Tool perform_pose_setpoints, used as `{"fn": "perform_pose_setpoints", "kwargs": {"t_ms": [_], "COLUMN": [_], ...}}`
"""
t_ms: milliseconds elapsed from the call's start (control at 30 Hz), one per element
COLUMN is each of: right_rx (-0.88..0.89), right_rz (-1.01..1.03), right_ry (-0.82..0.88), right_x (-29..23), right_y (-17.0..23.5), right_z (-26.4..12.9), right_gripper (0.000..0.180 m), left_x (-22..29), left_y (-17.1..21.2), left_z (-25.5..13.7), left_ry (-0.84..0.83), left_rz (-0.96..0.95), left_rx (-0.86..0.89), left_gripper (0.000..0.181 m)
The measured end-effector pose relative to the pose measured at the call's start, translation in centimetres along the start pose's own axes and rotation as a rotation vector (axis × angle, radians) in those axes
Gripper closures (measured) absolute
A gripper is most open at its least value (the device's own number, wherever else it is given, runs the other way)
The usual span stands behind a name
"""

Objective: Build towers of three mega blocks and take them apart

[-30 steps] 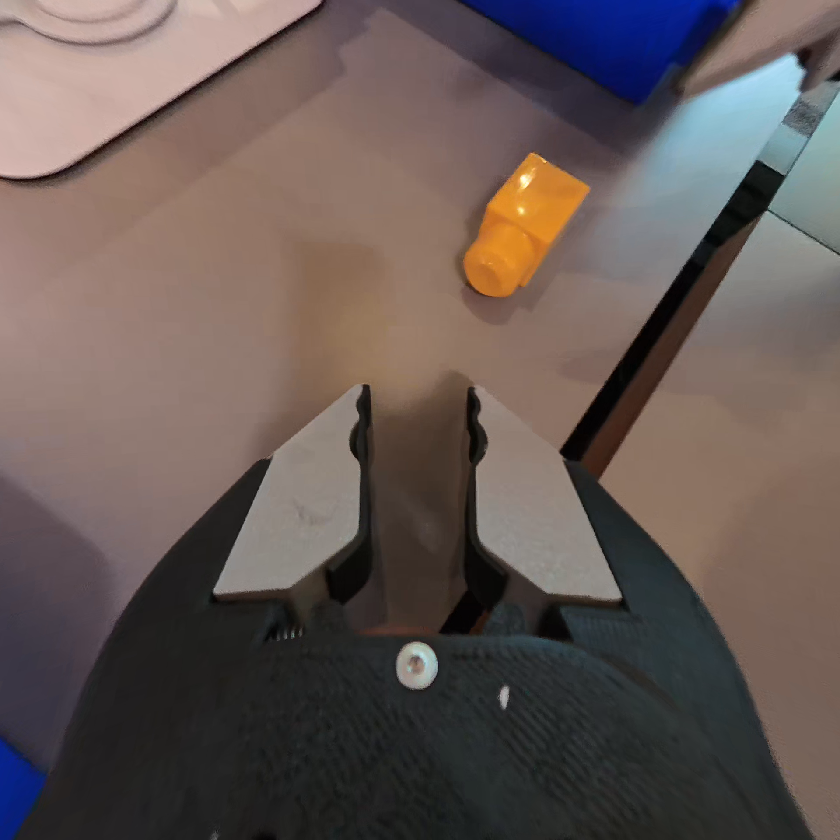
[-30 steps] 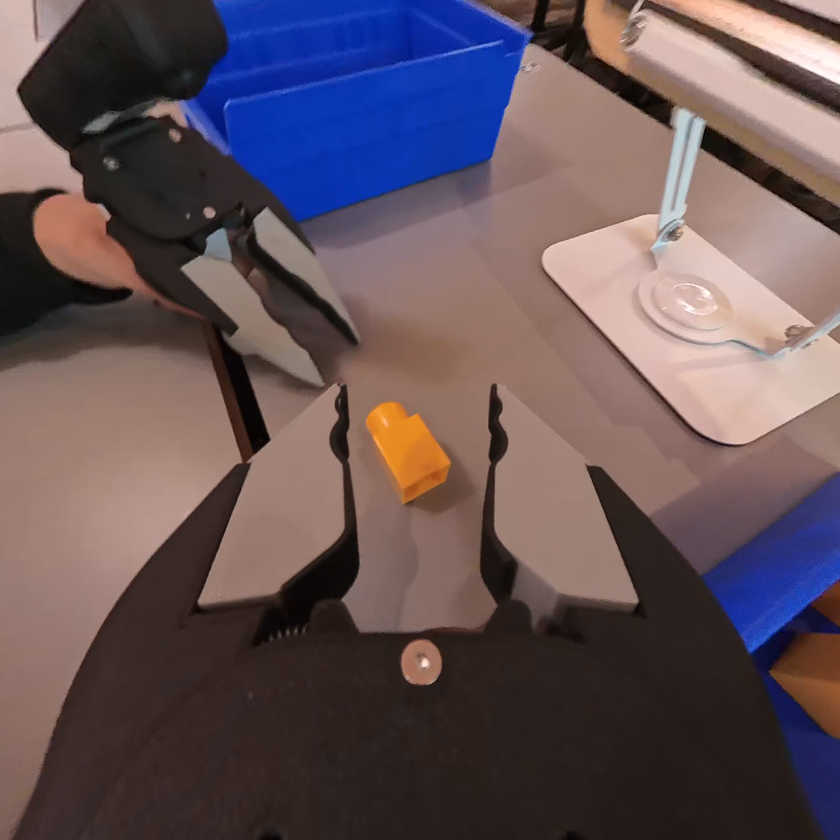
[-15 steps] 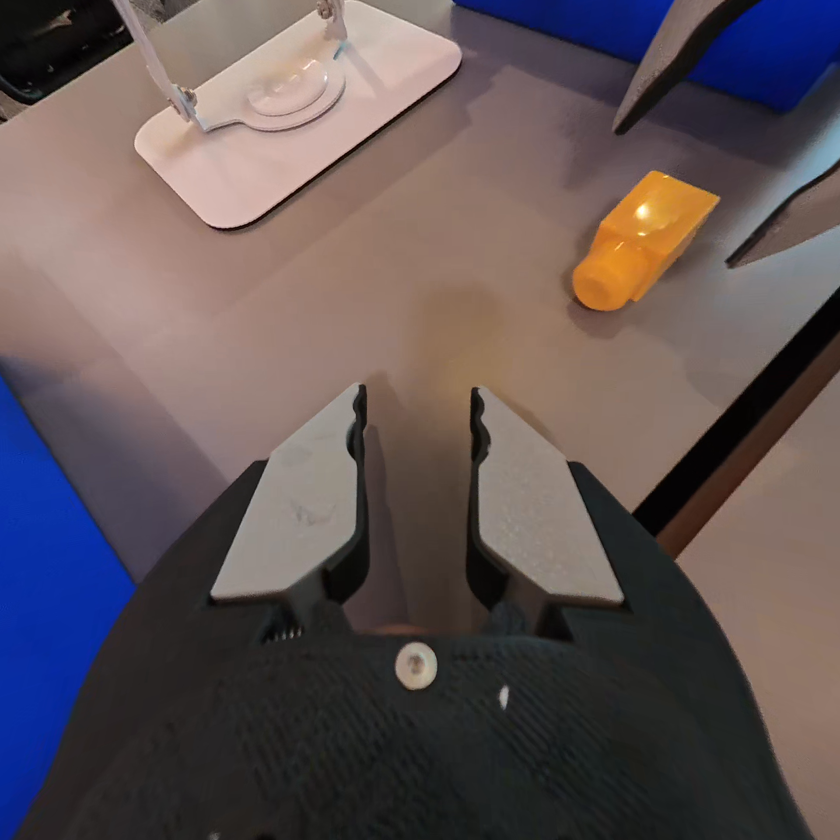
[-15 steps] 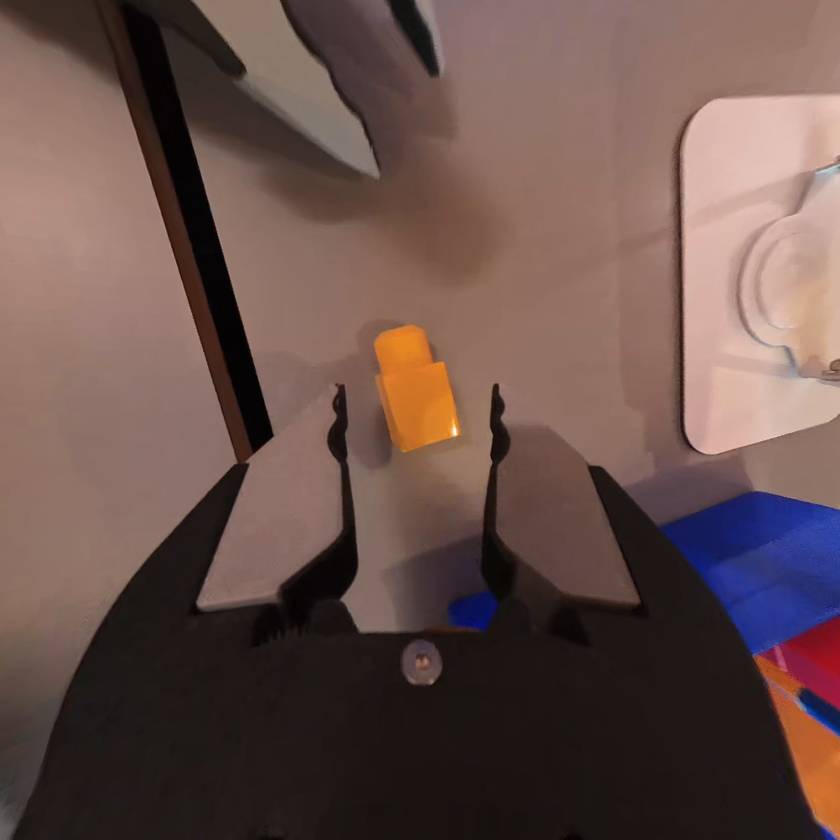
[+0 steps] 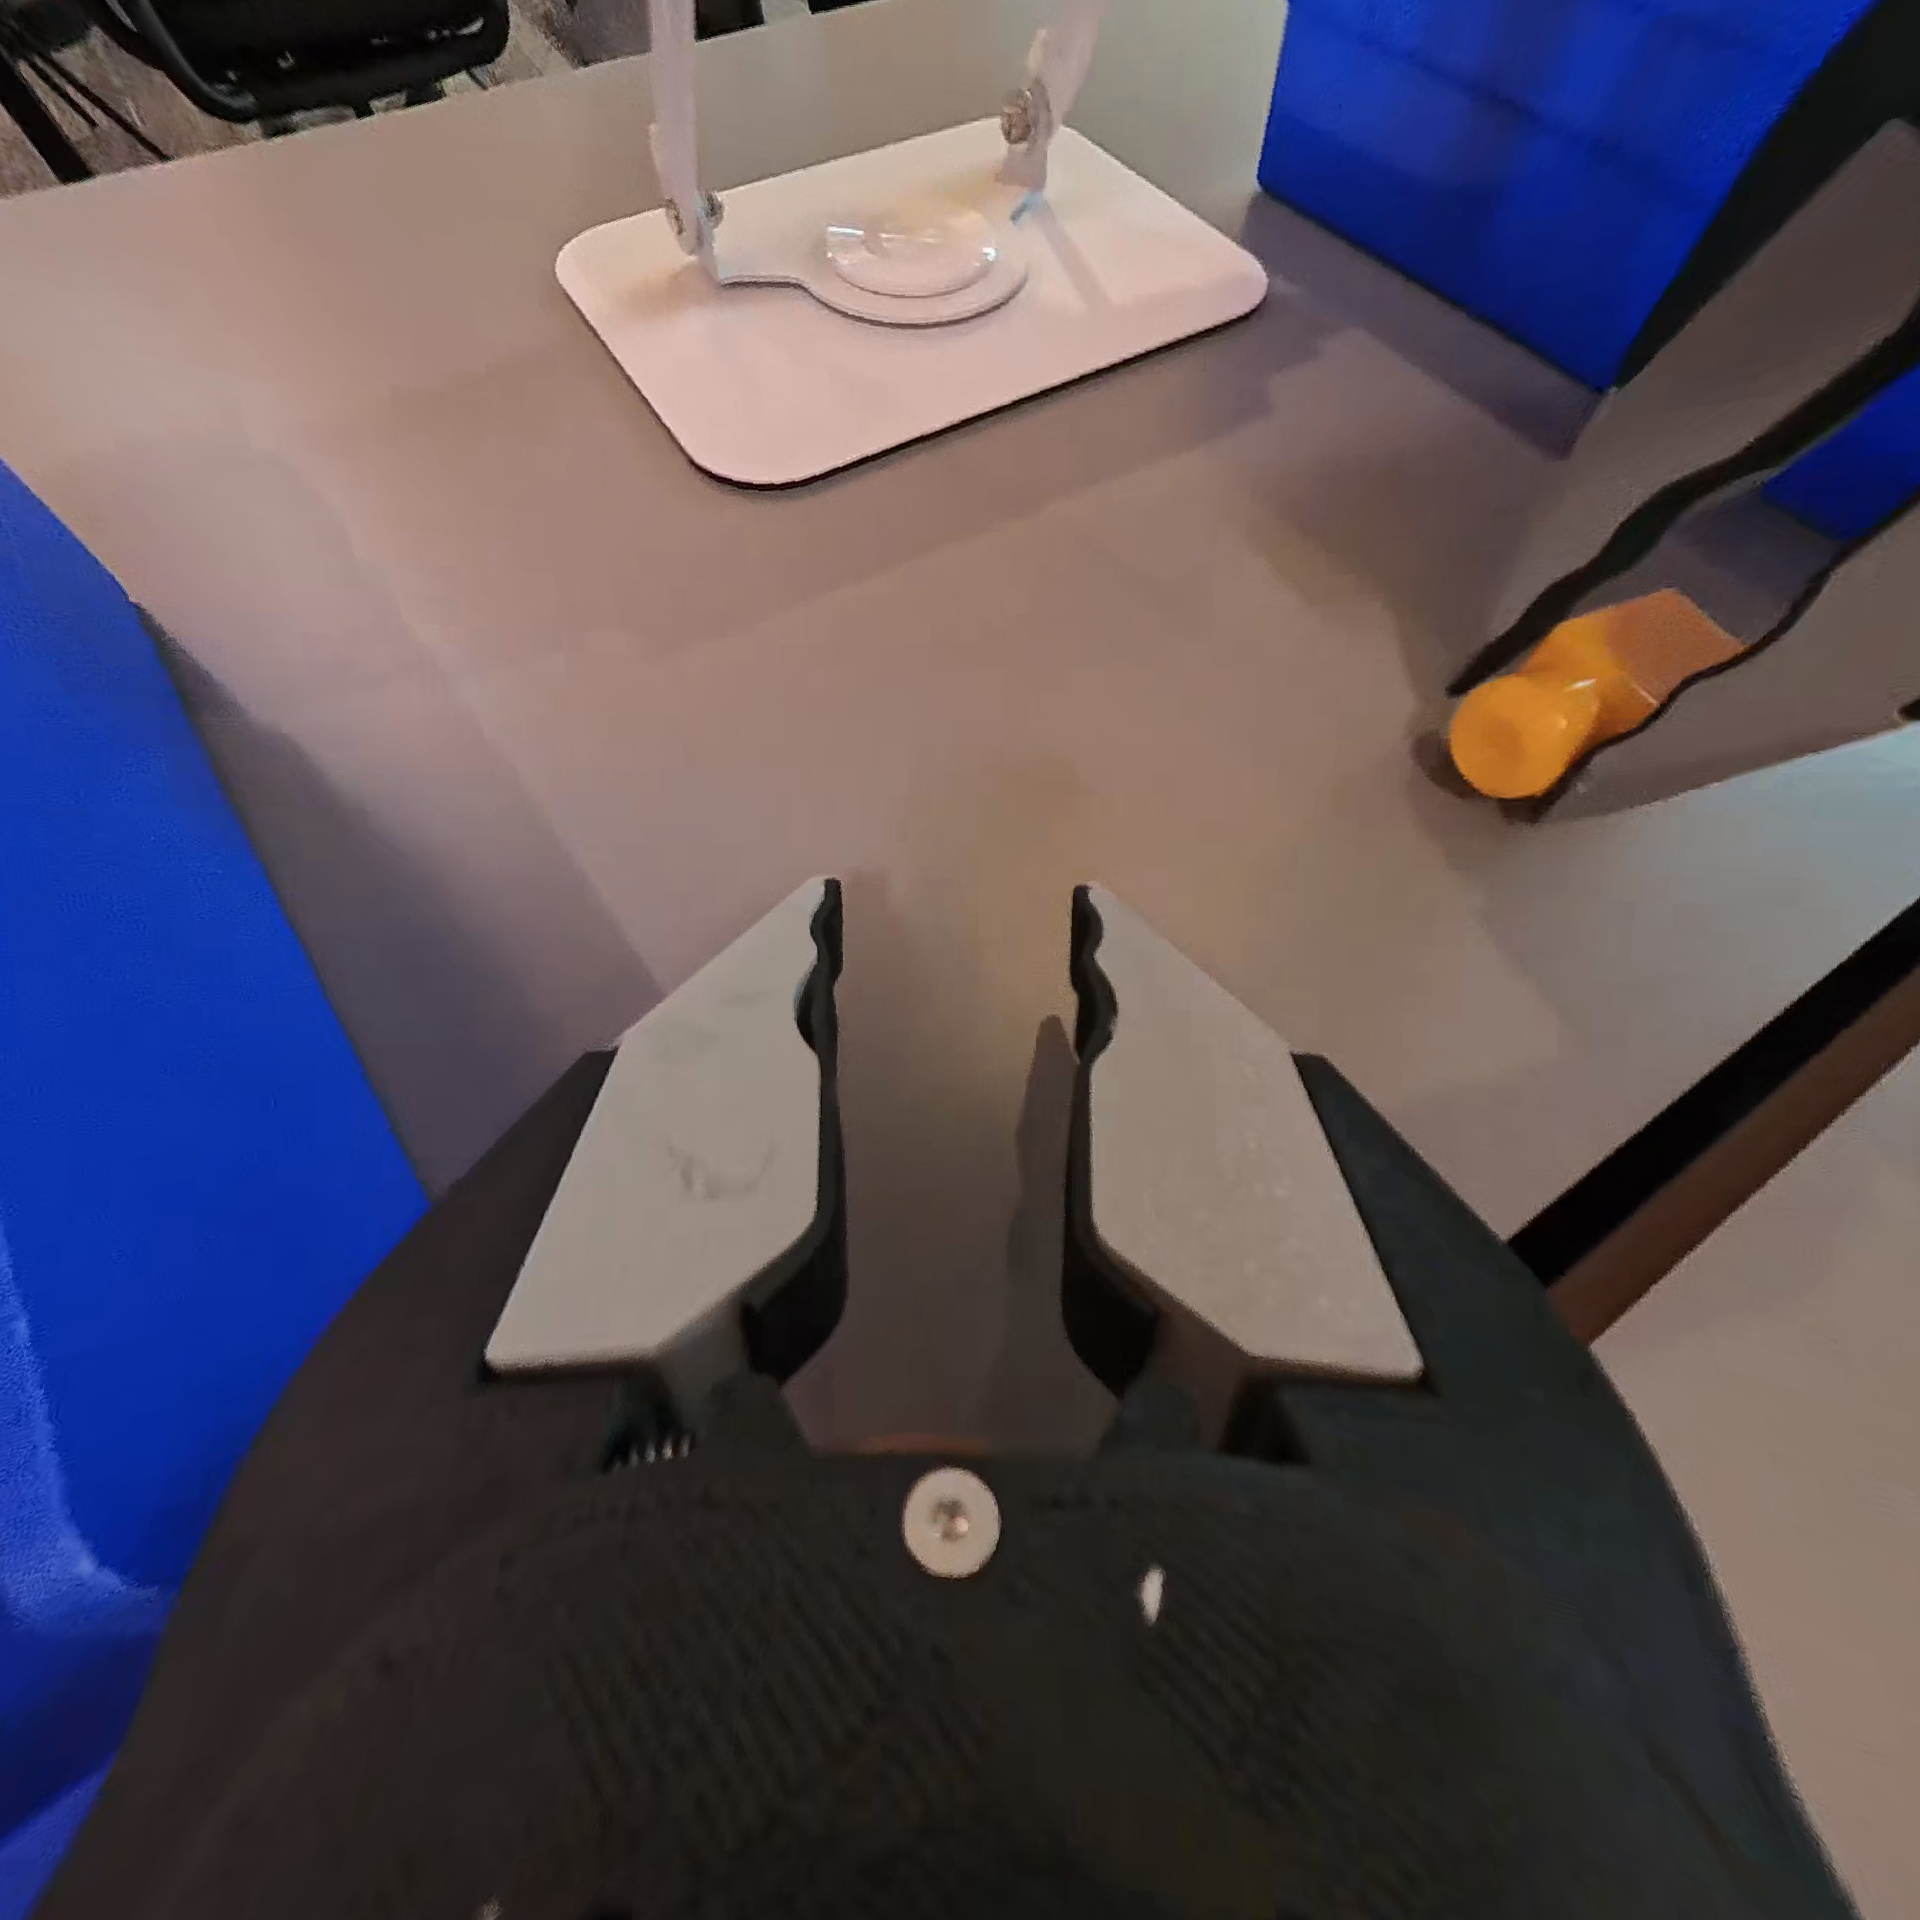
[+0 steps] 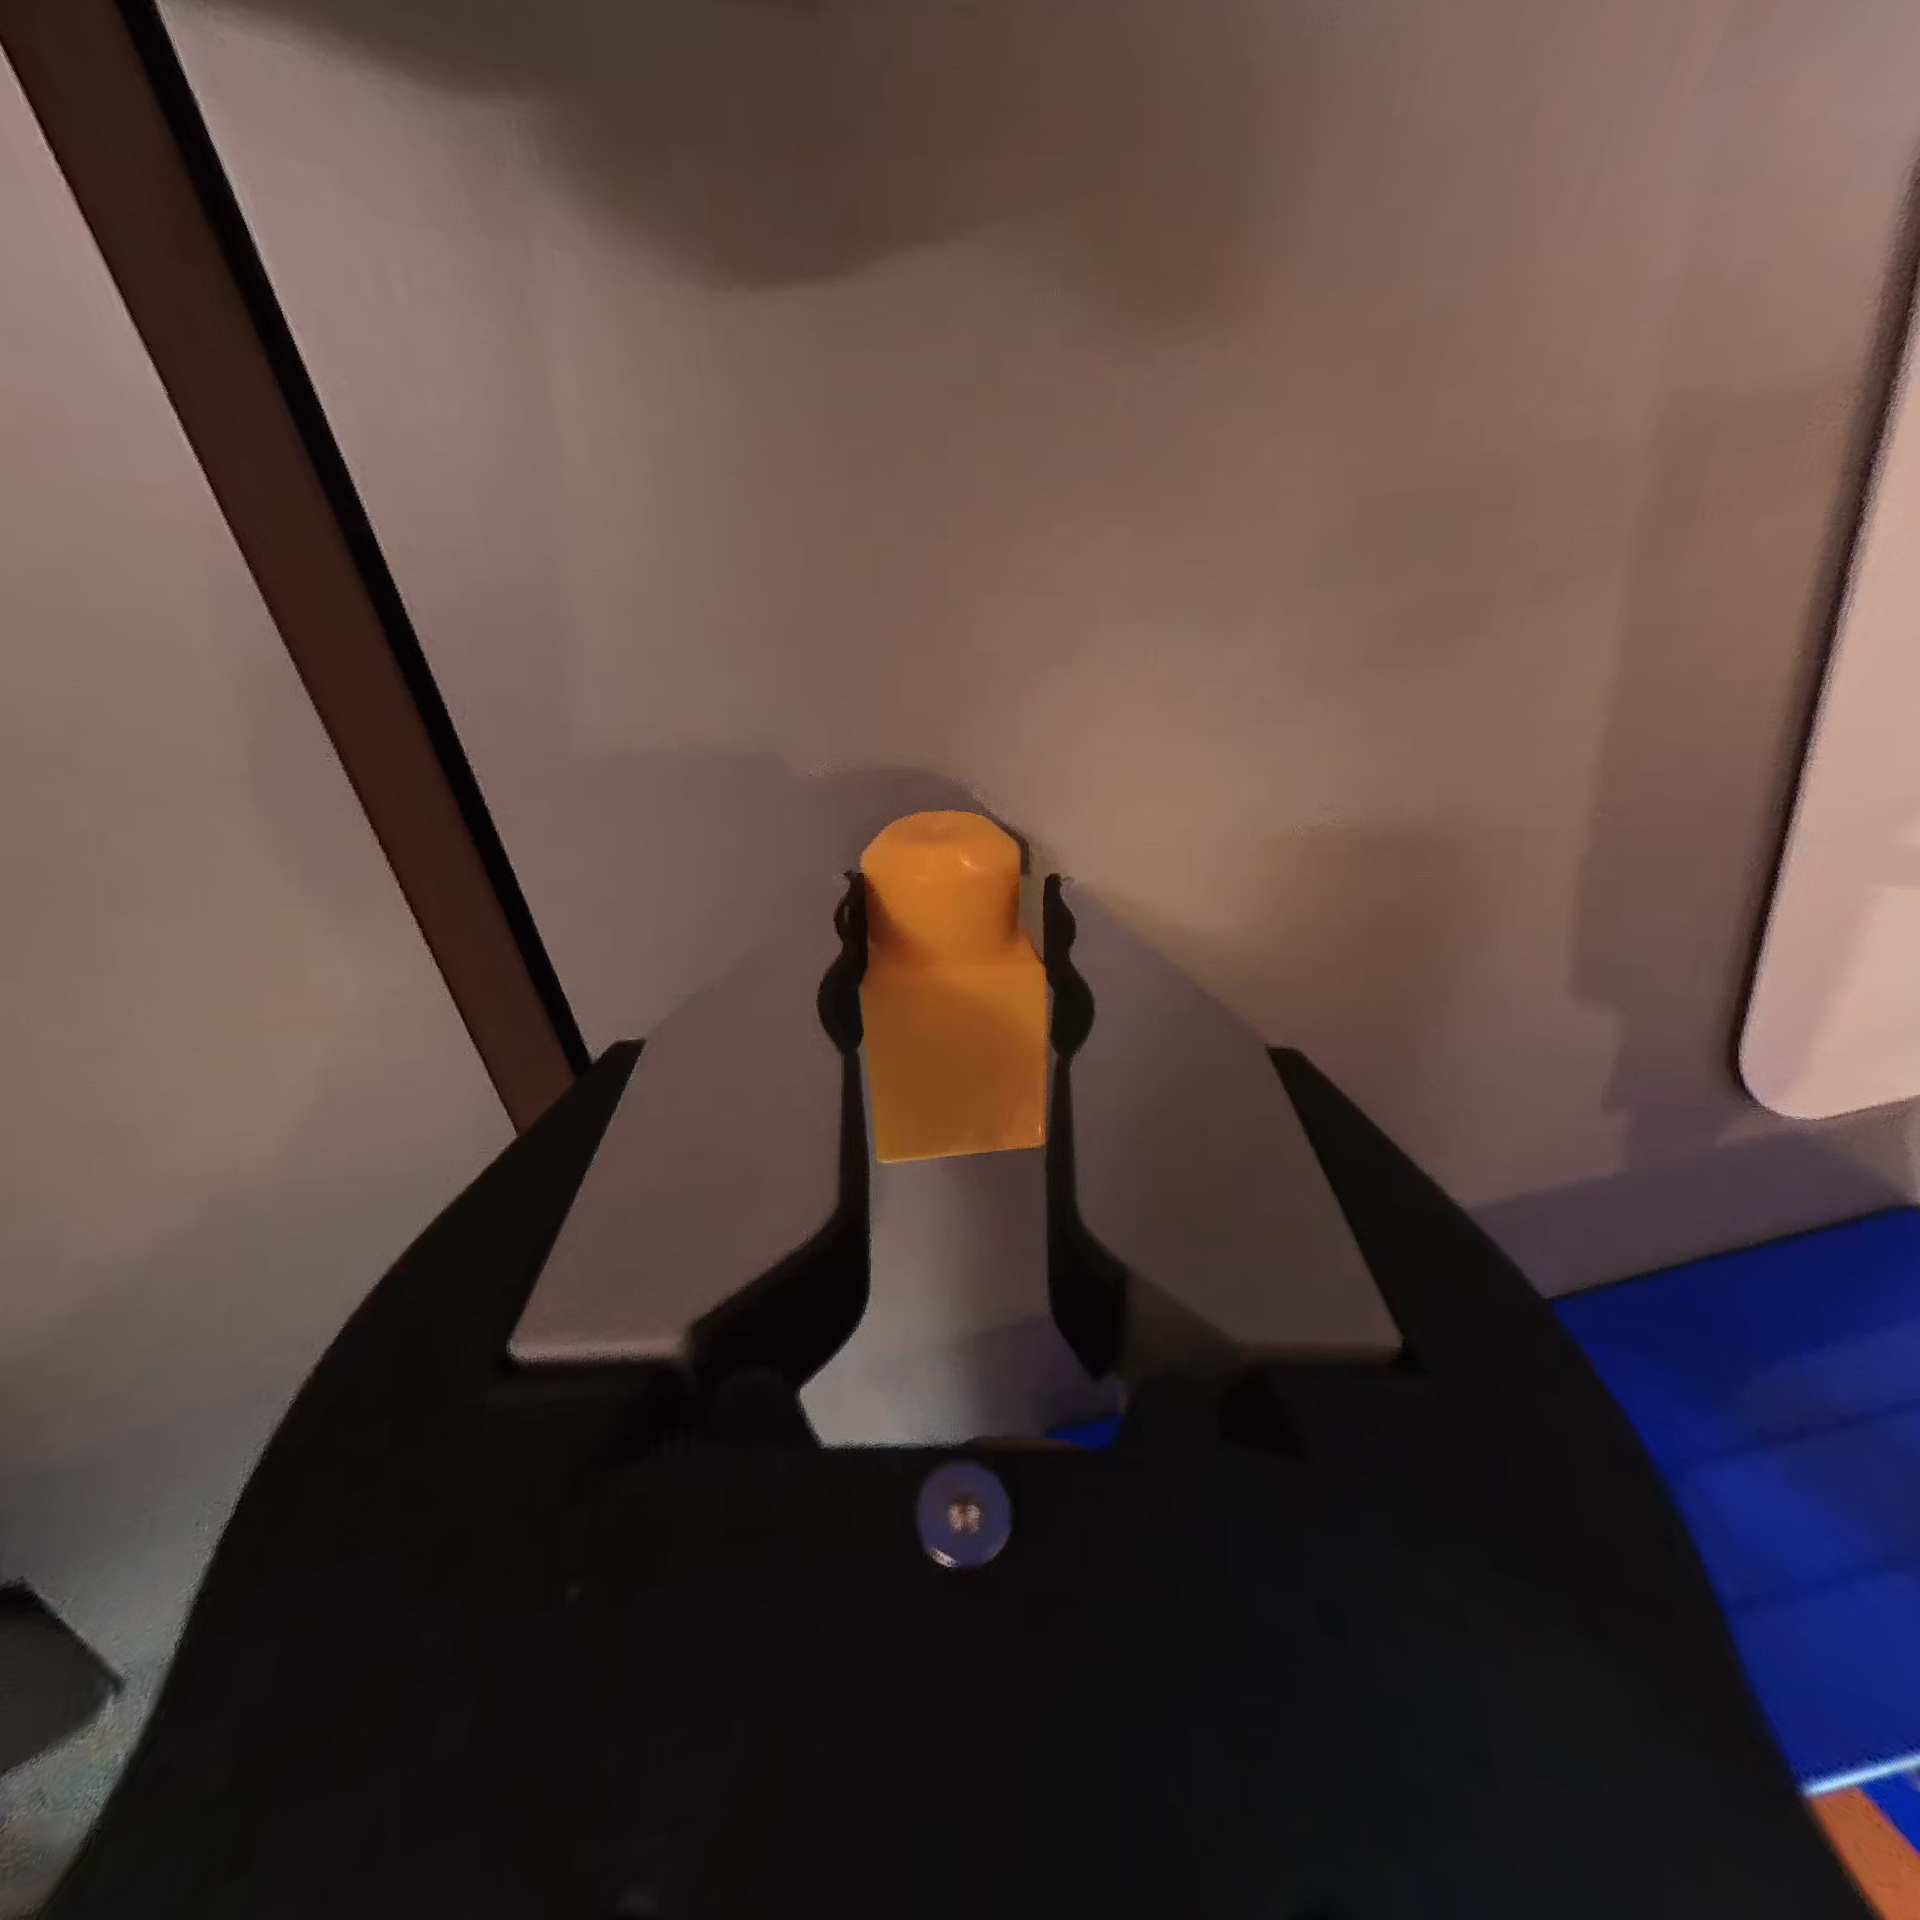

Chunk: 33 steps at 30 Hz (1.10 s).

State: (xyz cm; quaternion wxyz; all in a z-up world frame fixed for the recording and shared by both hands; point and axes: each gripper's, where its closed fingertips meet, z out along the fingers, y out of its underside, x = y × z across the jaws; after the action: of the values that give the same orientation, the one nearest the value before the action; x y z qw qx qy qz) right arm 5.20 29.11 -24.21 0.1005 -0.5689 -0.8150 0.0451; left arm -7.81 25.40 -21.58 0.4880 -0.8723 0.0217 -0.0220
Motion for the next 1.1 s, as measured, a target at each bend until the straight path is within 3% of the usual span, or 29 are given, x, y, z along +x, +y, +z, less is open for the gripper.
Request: {"fn": "perform_pose_setpoints", "kwargs": {"t_ms": [133,267,467,700,833,1000,1100], "right_rx": [0.324,0.787,0.799,0.731,0.712,0.952,0.983], "right_rz": [0.163,0.341,0.417,0.342,0.346,0.400,0.414], "right_ry": [0.087,-0.054,-0.030,0.051,0.105,0.199,0.431], "right_x": [2.6,2.4,2.3,1.1,0.9,1.2,2.8], "right_y": [-3.0,-6.3,-4.7,-3.0,-2.1,-2.8,-1.2], "right_z": [-3.1,-5.8,-2.1,-2.0,-2.3,-6.1,-6.8], "right_gripper": [0.149,0.151,0.150,0.141,0.121,0.116,0.112], "left_x": [-0.2,-0.1,-0.1,-0.1,0.0,0.0,0.0], "left_y": [0.1,0.1,0.0,0.2,0.2,-0.2,-0.5], "left_z": [0.0,-0.1,-0.2,0.0,0.0,-0.4,-0.7], "left_ry": [0.001,0.001,0.009,0.017,0.020,0.010,0.001], "left_rz": [-0.025,-0.013,-0.025,-0.027,-0.026,-0.017,-0.007], "left_rx": [-0.006,-0.002,0.007,-0.008,-0.001,0.035,0.057], "left_gripper": [0.139,0.139,0.139,0.139,0.139,0.139,0.139]}}
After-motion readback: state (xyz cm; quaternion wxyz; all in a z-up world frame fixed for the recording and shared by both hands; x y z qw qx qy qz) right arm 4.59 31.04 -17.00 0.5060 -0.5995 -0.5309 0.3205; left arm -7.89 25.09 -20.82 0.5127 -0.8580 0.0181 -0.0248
